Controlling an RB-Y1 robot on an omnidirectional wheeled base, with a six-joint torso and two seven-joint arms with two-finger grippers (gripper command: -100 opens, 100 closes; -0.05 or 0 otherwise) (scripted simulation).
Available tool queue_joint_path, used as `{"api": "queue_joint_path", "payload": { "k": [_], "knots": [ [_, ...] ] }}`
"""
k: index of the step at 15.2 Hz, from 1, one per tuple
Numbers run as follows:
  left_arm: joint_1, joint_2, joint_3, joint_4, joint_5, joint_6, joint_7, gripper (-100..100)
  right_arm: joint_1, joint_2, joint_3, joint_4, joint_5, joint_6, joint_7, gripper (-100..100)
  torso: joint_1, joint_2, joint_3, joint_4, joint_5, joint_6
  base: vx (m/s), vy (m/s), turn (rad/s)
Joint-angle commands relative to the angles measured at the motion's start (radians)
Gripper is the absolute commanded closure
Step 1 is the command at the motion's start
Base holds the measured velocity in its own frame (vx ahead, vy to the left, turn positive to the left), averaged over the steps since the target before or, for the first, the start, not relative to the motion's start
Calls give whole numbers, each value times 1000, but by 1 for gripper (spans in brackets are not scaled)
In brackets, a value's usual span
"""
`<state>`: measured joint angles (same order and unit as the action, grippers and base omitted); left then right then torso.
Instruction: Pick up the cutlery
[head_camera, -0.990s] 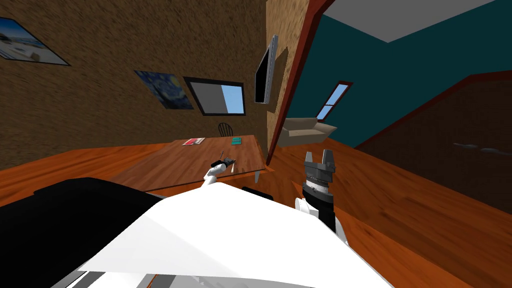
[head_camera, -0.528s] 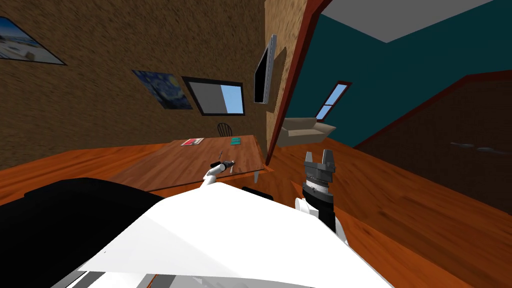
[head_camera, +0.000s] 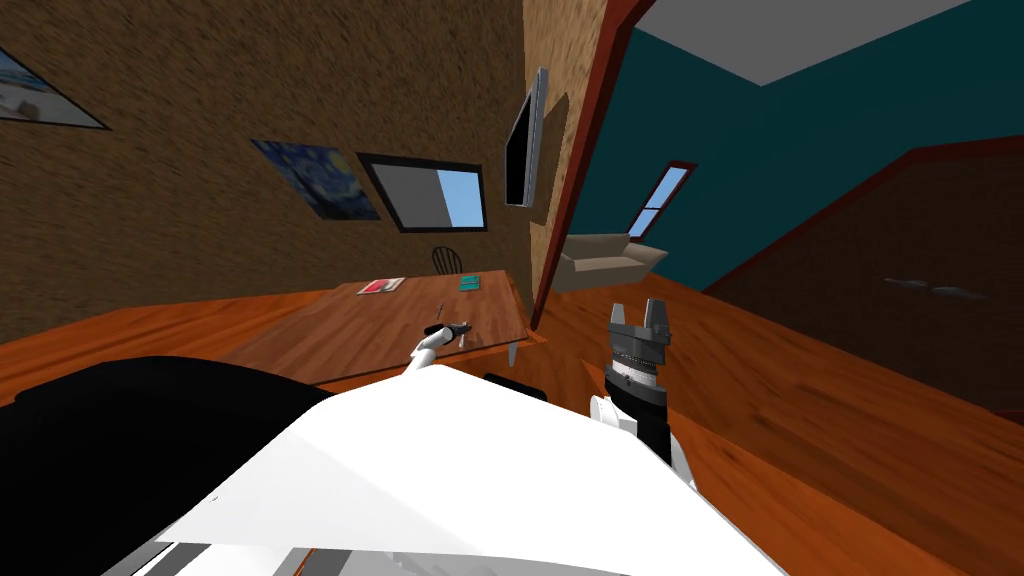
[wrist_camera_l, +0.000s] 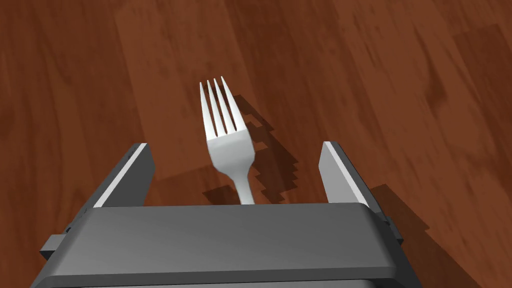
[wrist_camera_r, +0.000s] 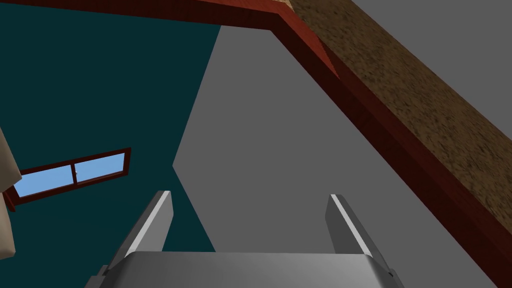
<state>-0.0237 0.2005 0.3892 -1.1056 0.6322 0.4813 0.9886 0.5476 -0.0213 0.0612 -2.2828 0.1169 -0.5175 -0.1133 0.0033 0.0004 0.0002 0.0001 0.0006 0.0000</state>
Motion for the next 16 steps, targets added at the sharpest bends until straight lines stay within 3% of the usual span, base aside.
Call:
{"api": "queue_joint_path", "payload": {
  "k": [1, 3, 4, 5, 9, 10, 14, 16],
  "knots": [
    [-16, -3, 3, 33, 0, -21, -6, -100, 0, 0, 0, 0, 0, 0, 0, 0, 0, 0, 0, 0, 0, 0, -11, 45, -40],
    [-31, -8, 7, 59, -4, -37, -10, -100, 0, 0, 0, 0, 0, 0, 0, 0, 0, 0, 0, 0, 0, 0, -9, 37, -43],
    [-23, -5, 5, 43, -3, -26, -7, -100, 0, 0, 0, 0, 0, 0, 0, 0, -1, 0, 0, 0, 0, 0, -4, 21, -21],
    [-24, -6, 6, 46, -4, -29, -7, 100, 0, 0, 0, 0, 0, 0, 0, 0, -1, 0, 0, 0, 0, 0, -1, 8, -2],
    [-25, -7, 6, 45, -3, -29, -6, 100, 0, 0, 0, 0, 0, 0, 0, 0, -2, -1, -1, -1, 0, 0, 0, 0, 0],
    [-2, 1, 0, 6, 3, -5, -3, 100, 0, 0, 0, 0, 0, 0, 0, 0, -2, -1, -1, -1, 0, 0, 6, -25, 56],
    [35, 12, -9, -60, 12, 35, 6, 100, 0, 0, 0, 0, 0, 0, 0, 0, -5, -1, -1, -1, -1, 0, 8, -50, 75],
    [31, 10, -7, -56, 7, 32, 7, 100, 0, 0, 0, 0, 0, 0, 0, 0, -6, -1, -1, -1, -2, 0, 8, -42, 47]
  ]
}}
